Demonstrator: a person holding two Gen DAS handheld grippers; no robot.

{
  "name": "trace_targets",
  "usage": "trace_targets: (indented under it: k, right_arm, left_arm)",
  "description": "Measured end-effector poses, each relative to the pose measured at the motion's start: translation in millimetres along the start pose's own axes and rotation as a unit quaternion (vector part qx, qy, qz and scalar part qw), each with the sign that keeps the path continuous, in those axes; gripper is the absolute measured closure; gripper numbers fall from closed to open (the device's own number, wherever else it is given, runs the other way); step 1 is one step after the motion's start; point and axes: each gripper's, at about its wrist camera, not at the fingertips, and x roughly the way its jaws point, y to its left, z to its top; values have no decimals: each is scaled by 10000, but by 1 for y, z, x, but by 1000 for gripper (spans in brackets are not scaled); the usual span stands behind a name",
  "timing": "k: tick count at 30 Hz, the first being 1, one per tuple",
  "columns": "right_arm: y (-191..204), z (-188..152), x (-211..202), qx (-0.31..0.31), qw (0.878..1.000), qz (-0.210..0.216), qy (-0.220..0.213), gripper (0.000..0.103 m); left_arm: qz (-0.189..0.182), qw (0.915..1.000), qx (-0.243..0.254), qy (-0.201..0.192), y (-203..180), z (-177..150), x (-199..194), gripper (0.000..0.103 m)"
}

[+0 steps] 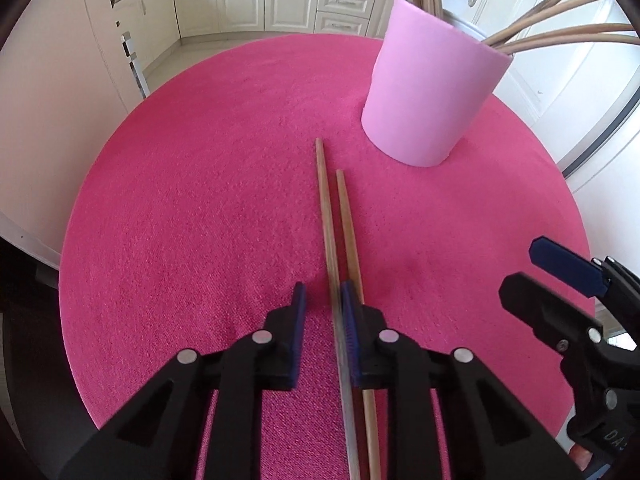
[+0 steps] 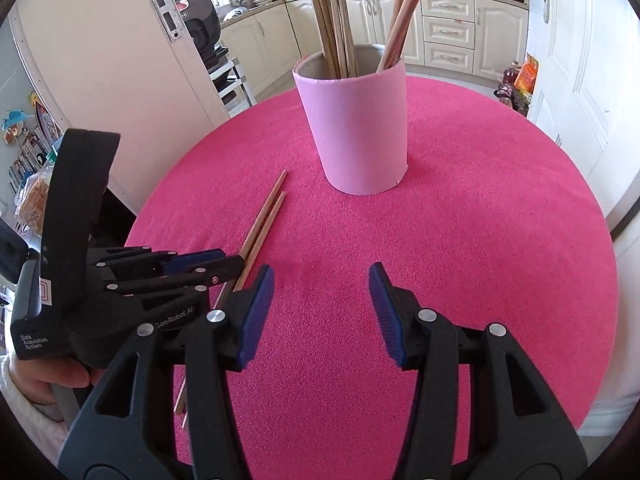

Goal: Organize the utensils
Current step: 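Grasp a chopstick with the left tool, then grasp the last chopstick on the rug with the right tool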

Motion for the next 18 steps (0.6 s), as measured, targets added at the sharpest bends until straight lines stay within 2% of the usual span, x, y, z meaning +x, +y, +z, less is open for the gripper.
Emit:
trace_targets:
  k: [3, 4, 9, 18]
  right_arm:
    - [-2, 1, 2, 17, 10000, -16, 32, 54]
    - [-2, 1, 3, 19, 10000, -27, 55, 54]
    - [3, 4, 10, -2, 9997, -79, 225, 54]
    - [43, 15, 44, -34, 9953, 405, 884, 54]
  left_arm:
    - [222, 9997, 102, 26, -7, 6, 3, 87]
    - [246, 9997, 83, 19, -6, 7, 4, 96]
    - [-95, 9994, -304, -135, 13, 1, -1, 97]
    - [-363, 9944, -835, -538, 52, -17, -30, 97]
